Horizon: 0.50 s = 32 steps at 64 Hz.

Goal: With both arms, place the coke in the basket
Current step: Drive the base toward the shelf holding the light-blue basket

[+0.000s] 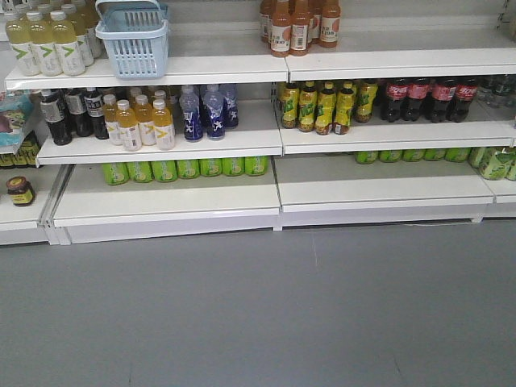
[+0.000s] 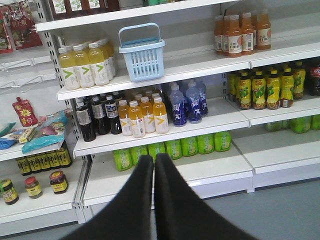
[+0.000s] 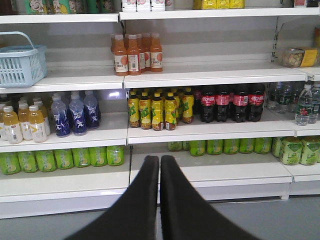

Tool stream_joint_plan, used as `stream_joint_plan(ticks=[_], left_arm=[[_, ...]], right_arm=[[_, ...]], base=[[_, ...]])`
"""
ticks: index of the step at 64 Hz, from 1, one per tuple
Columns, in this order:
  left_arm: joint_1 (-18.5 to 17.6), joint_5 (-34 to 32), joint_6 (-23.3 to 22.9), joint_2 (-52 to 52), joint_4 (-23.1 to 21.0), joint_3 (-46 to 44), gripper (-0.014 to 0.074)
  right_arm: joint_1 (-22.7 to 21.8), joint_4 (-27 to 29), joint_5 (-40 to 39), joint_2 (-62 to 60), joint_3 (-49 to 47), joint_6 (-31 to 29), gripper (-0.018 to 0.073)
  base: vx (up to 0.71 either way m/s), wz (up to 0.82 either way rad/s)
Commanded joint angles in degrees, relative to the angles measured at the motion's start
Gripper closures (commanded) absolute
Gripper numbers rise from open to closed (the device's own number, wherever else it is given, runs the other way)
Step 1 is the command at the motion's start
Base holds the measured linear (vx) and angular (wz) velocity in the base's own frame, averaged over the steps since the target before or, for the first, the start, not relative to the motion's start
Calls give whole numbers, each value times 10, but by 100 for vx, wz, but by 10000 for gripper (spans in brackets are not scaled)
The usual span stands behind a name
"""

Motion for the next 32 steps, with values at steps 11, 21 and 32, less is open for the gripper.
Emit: stream_joint_plan(ticks=[11, 21, 32], left_arm=[[-3, -36, -4, -12, -4, 2, 603], [-3, -36, -4, -12, -4, 2, 603], [-3, -36, -4, -12, -4, 2, 603]], right_arm=[[-4, -2, -44, -8, 9, -3, 564], [-4, -2, -44, -8, 9, -3, 564], [-4, -2, -44, -8, 9, -3, 564]], base=[[0, 0], [0, 0], [0, 0]])
